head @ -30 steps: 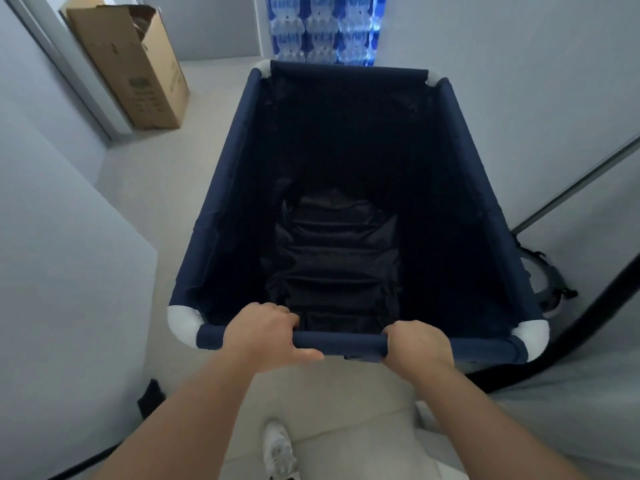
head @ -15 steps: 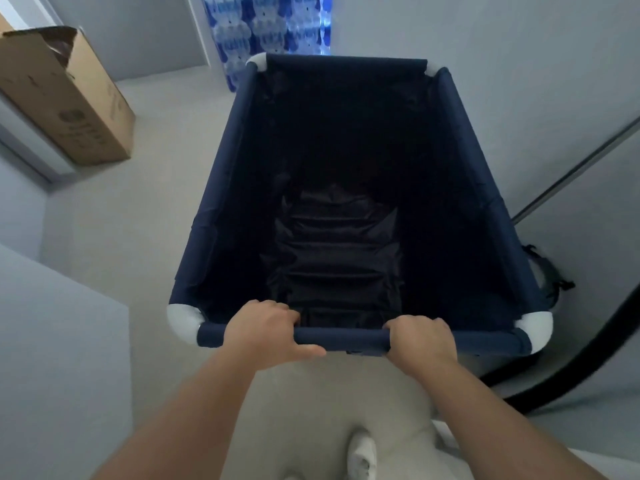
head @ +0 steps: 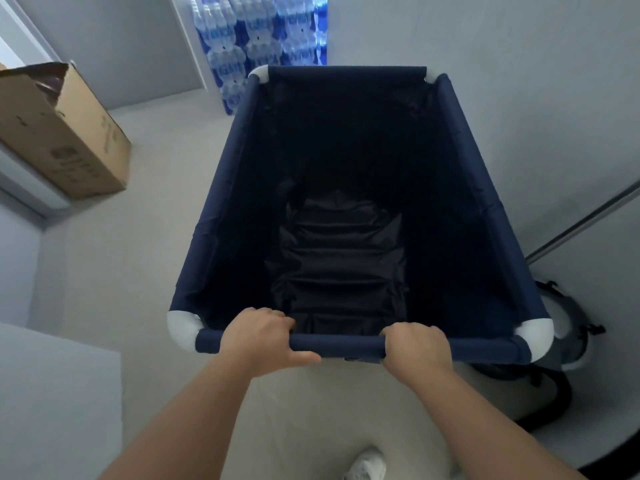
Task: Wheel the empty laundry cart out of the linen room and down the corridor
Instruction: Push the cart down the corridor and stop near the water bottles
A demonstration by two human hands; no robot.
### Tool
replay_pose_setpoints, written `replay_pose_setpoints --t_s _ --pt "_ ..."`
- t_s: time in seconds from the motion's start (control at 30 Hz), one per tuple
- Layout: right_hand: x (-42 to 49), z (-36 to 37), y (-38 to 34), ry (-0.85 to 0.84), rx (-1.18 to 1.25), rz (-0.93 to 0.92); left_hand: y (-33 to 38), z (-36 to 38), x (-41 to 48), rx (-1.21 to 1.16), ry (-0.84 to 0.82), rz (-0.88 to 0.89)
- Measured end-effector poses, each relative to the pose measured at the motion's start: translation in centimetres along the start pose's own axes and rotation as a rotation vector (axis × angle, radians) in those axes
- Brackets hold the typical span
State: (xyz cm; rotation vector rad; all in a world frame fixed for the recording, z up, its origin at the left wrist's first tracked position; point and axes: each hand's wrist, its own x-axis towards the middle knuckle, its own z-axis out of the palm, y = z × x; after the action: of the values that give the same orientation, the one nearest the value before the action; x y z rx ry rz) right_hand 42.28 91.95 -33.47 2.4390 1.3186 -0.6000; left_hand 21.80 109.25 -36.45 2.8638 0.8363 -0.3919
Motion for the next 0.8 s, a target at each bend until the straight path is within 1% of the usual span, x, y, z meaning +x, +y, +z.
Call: replay_pose_setpoints --t_s 0.23,0.57,0.8 --pt "5.6 -3.3 0.8 -0.031 -0.003 -0.001 -2.0 -2.2 6.0 0.018 -0.040 0.019" --pt "13.4 -7.5 1.6 0.012 0.031 0.007 -5.1 -4.9 14.3 0.036 -0.020 0.027" --pt "20.0 -11.3 2.4 0.008 0.027 0.039 -7.4 -7.3 21.3 -0.026 -0.021 0.008"
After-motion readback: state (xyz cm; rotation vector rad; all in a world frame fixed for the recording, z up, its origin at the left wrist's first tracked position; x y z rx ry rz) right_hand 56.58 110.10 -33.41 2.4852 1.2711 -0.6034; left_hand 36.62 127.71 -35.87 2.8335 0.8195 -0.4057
